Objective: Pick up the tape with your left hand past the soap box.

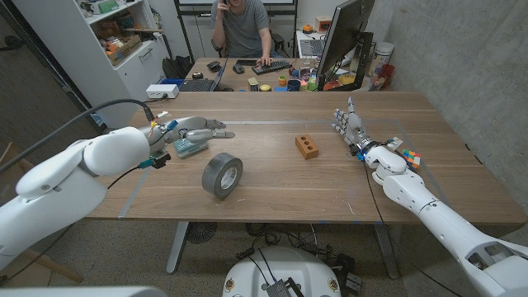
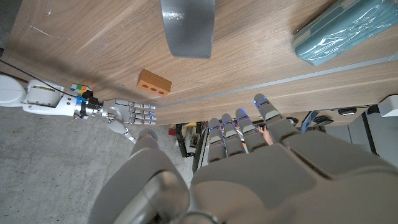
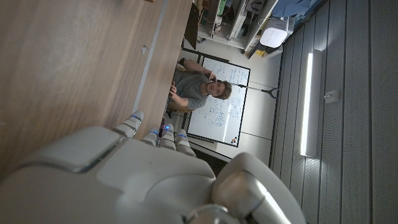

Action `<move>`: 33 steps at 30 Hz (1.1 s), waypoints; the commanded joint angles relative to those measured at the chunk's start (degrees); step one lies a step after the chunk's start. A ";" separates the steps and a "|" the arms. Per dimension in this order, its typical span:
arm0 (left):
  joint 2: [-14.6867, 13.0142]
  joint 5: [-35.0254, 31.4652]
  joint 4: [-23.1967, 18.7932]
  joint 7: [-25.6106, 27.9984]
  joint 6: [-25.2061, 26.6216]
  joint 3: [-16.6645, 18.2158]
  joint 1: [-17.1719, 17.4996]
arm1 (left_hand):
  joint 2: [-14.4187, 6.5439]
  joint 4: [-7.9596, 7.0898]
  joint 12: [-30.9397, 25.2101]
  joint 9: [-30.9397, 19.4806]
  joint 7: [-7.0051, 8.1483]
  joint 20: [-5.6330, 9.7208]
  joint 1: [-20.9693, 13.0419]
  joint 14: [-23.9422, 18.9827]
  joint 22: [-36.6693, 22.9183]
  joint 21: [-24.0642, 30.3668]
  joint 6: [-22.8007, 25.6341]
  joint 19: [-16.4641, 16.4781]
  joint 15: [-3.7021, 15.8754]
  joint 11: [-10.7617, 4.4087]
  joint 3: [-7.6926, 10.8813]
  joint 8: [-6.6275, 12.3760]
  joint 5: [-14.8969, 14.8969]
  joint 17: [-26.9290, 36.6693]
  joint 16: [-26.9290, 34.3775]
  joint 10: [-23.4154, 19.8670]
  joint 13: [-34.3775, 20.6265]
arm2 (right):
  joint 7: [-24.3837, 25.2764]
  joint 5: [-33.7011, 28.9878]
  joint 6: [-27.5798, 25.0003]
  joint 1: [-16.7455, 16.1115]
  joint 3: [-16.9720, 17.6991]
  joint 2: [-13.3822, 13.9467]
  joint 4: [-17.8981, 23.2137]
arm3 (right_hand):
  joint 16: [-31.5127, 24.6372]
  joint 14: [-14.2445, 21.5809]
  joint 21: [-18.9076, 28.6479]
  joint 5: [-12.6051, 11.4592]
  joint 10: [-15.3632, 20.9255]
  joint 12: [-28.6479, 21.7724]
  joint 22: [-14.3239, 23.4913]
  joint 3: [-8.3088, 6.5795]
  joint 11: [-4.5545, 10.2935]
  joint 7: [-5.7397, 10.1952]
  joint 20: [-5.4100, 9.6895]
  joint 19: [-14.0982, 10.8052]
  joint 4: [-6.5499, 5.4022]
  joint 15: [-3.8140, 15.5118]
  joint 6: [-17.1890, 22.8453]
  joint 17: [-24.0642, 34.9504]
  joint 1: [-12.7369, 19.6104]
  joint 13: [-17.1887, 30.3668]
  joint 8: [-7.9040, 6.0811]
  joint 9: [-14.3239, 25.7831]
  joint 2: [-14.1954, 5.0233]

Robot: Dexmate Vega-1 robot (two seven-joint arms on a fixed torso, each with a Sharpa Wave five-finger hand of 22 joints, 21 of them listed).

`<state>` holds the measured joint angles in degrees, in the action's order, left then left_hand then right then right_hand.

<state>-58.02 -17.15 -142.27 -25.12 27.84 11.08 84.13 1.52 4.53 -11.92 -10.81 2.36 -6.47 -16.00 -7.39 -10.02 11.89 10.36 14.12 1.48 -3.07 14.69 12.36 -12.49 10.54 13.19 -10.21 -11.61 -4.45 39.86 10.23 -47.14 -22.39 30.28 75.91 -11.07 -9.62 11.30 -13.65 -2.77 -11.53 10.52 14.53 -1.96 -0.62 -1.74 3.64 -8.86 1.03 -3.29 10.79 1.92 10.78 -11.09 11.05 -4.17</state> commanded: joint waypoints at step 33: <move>-0.79 -8.27 3.44 -6.88 -5.25 -7.56 -4.43 | 1.21 2.75 -0.61 -0.23 1.24 1.19 -3.94 -1.31 -0.07 -0.53 3.97 0.22 0.91 -1.39 0.55 1.13 -0.68 0.28 -0.24 -2.00 -0.25 | 0.39 0.00 1.07 -0.60 0.97 0.42 0.31 | -0.23 -1.78 0.35 -0.46 -0.40 -0.28 0.26 0.50 -0.24 -0.22 -0.34 0.66 0.18 0.00 -0.24 0.17 0.19 0.24 -0.39 0.26 -0.99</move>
<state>-57.86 -26.37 -139.88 -29.80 24.25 6.03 81.39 2.70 6.97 -12.31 -10.80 3.69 -5.48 -19.20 -8.10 -10.01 11.42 13.74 14.38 2.19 -4.30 15.07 13.24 -12.74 10.53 13.18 -11.46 -11.60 -4.58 39.99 10.98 -47.32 -21.65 30.53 75.83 -11.07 -9.62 11.30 -13.65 -2.77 -11.53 10.52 14.77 -1.95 -0.62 -1.95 3.85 -8.62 1.03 -3.29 10.79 1.92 10.78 -11.09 11.05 -4.17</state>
